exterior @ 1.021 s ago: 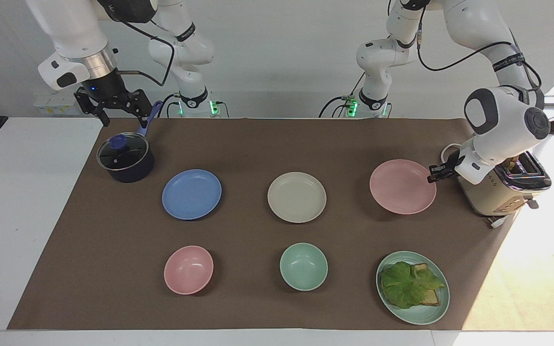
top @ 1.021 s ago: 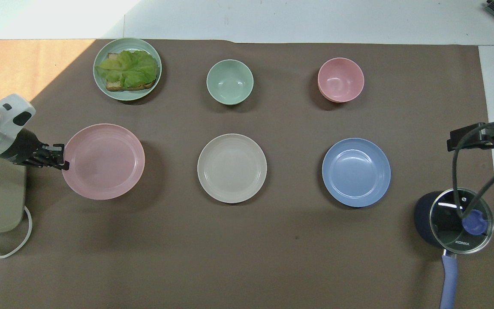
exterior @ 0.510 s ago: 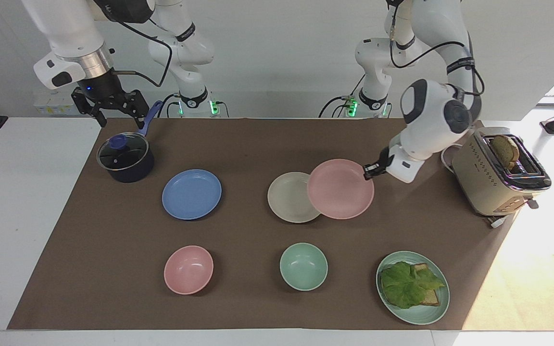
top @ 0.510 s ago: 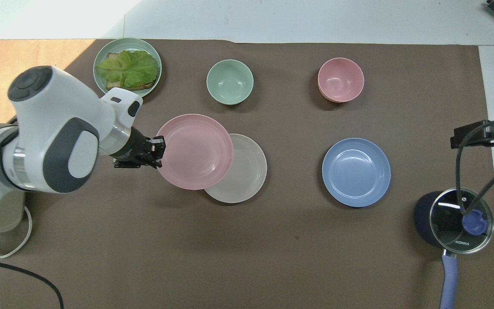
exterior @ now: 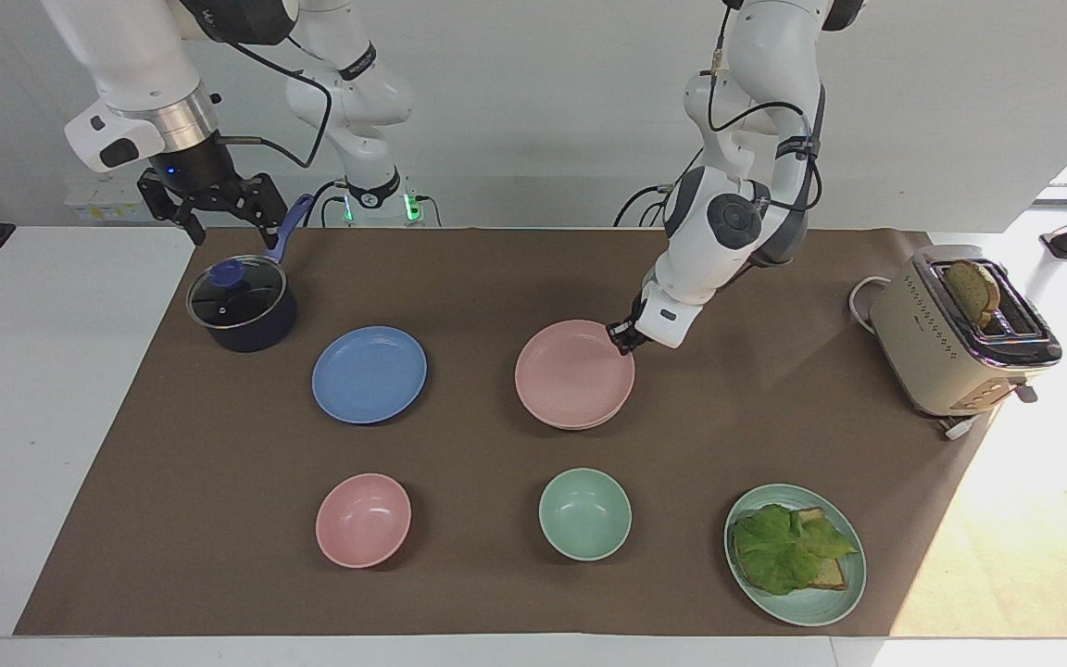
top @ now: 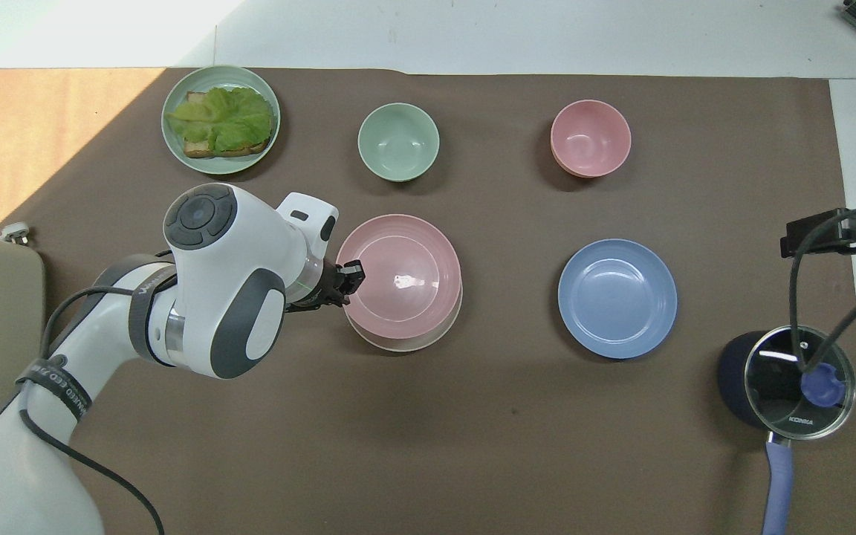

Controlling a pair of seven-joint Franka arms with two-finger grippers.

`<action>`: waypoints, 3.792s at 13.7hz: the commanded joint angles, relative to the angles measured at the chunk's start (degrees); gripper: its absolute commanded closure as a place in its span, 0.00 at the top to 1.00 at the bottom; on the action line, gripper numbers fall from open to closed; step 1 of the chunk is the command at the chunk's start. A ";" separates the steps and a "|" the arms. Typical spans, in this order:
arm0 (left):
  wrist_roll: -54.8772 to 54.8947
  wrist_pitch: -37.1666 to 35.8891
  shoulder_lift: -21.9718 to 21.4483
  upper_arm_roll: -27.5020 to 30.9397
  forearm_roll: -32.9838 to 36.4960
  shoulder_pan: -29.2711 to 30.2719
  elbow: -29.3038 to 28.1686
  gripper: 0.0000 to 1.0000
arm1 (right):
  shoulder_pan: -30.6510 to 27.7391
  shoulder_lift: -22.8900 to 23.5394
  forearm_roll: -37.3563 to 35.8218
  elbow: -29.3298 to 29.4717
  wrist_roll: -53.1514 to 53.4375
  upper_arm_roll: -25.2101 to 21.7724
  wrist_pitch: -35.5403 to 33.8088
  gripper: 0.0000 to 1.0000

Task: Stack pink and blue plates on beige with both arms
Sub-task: 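Carry the pink plate with the left gripper onto the beige plate, then release the pink plate and withdraw the left gripper to rest, then grasp the rim of the blue plate with the right gripper, then carry the blue plate with the right gripper onto the pink plate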

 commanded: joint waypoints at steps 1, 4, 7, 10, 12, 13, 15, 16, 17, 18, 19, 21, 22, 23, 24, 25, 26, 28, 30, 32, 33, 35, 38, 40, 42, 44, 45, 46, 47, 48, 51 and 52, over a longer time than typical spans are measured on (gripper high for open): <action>1.08 0.50 -1.79 0.69 -1.07 0.03 -2.08 0.00 | -0.99 -1.28 -0.37 -1.85 -0.25 0.27 1.27 1.00; 1.88 0.50 -1.97 0.69 -1.07 -0.05 -2.44 0.94 | -1.08 -1.71 -0.37 -3.51 -0.43 0.27 5.56 1.00; 1.70 -1.77 -1.97 0.78 -0.72 -0.23 -2.09 1.00 | -1.17 -1.89 -0.37 -3.87 -0.52 0.27 5.83 1.00; 2.05 -7.13 -2.41 1.30 7.32 1.08 1.15 1.00 | -1.34 -1.89 -0.28 -6.41 -0.78 0.27 7.05 1.00; 6.15 -11.60 -4.68 1.22 15.51 4.50 3.00 1.00 | -1.08 -2.07 -0.28 -10.62 -0.96 0.36 11.79 1.00; 11.14 -13.11 -6.96 1.39 17.80 5.47 2.92 1.00 | -0.90 -2.07 -0.19 -12.73 -0.95 0.36 13.73 1.00; 22.74 -15.22 -11.79 2.10 18.09 11.78 3.35 1.00 | -0.82 -2.07 -0.19 -18.34 -0.95 0.36 19.26 1.00; 24.88 -16.71 -13.38 2.27 18.00 13.64 4.40 1.00 | -0.81 -1.89 -0.19 -21.24 -1.13 0.36 22.24 1.00; 25.17 -18.73 -14.00 2.53 18.00 15.05 6.33 1.00 | -0.90 -1.63 -0.10 -24.58 -1.83 0.36 26.10 1.00; 25.86 -21.10 -13.92 2.62 17.92 17.15 9.48 1.00 | -1.16 -1.37 -0.02 -28.44 -2.18 0.36 30.49 1.00; 26.57 -23.03 -13.75 2.62 17.74 19.00 12.82 1.00 | -1.25 -1.19 0.07 -32.05 -2.18 0.36 34.88 1.00; 31.29 -23.58 -13.83 2.62 16.34 21.91 13.82 1.00 | -1.43 -1.10 0.07 -37.16 -2.18 0.36 40.62 1.00; 33.15 -23.84 -14.10 2.54 16.25 22.18 13.73 1.00 | -1.60 -0.14 0.16 -38.49 -2.18 0.36 42.12 1.00; 33.34 -24.45 -14.62 2.53 16.25 22.18 13.56 1.00 | -1.87 1.08 0.34 -39.72 -2.45 0.36 44.48 0.98; 33.34 -24.46 -14.63 2.53 16.25 22.27 13.47 1.00 | -1.96 1.88 0.34 -40.69 -2.54 0.36 46.42 0.93; 33.34 -24.63 -14.71 2.53 16.25 22.36 13.38 1.00 | -1.96 2.67 0.34 -41.04 -2.54 0.36 47.05 0.90; 33.17 -24.64 -14.80 2.53 16.25 22.45 13.20 1.00 | -2.04 3.46 0.42 -41.13 -2.71 0.36 47.23 0.85; 32.90 -24.64 -14.80 2.53 16.25 22.36 13.11 1.00 | -2.31 5.66 2.96 -41.14 -2.71 0.36 49.33 0.80; 32.73 -24.81 -14.89 2.53 16.25 22.36 13.03 1.00 | -2.22 7.86 4.28 -41.14 -3.15 0.36 51.35 0.73; 32.64 -25.51 -15.15 2.53 16.25 22.18 12.76 1.00 | -2.31 9.53 5.26 -41.31 -3.24 0.36 53.11 0.66; 32.46 -25.52 -15.15 2.53 16.25 22.18 12.85 1.00 | -2.31 9.62 5.26 -41.49 -3.15 0.44 53.12 0.57; 32.46 -25.34 -15.07 2.53 16.25 22.27 12.85 1.00 | -2.31 9.62 7.61 -41.40 -3.24 0.45 53.12 0.30; 32.46 -25.43 -15.15 2.53 16.25 22.27 12.85 1.00 | -2.22 8.92 9.83 -41.22 -3.15 0.45 52.51 0.00; 32.38 -25.43 -15.15 2.53 16.25 22.18 12.85 1.00 | -2.22 7.26 9.83 -41.05 -3.24 0.45 50.24 0.00; 32.38 -25.43 -15.15 2.53 16.25 22.27 12.85 1.00 | -1.78 4.71 9.92 -39.56 -3.24 0.45 45.58 0.00; 32.38 -25.43 -15.07 2.53 16.16 22.27 12.85 1.00 | -1.43 2.51 9.92 -37.89 -3.15 0.62 41.80 0.00; 32.38 -25.51 -15.15 2.53 16.16 22.27 12.85 1.00 | -1.34 1.29 9.92 -36.84 -3.15 0.88 39.87 0.00; 32.38 -25.43 -15.15 2.53 16.16 22.27 12.85 1.00 | -0.73 -0.03 10.00 -35.87 -2.98 1.15 38.37 0.00; 32.38 -25.43 -15.07 2.53 16.16 22.27 12.85 1.00 | 0.93 -0.65 11.66 -34.91 -2.71 1.24 37.22 0.00; 32.38 -25.43 -15.07 2.53 16.16 22.27 12.85 1.00 | 2.16 -0.83 14.89 -34.11 -2.54 1.24 36.52 0.00; 32.29 -25.52 -15.07 2.53 16.16 22.27 12.85 1.00 | 8.21 -0.40 16.42 -33.84 0.95 1.32 38.87 0.00; 32.37 -25.52 -15.15 2.53 16.16 22.27 12.85 1.00 | 11.02 -0.31 16.42 -33.84 4.98 1.32 40.19 0.00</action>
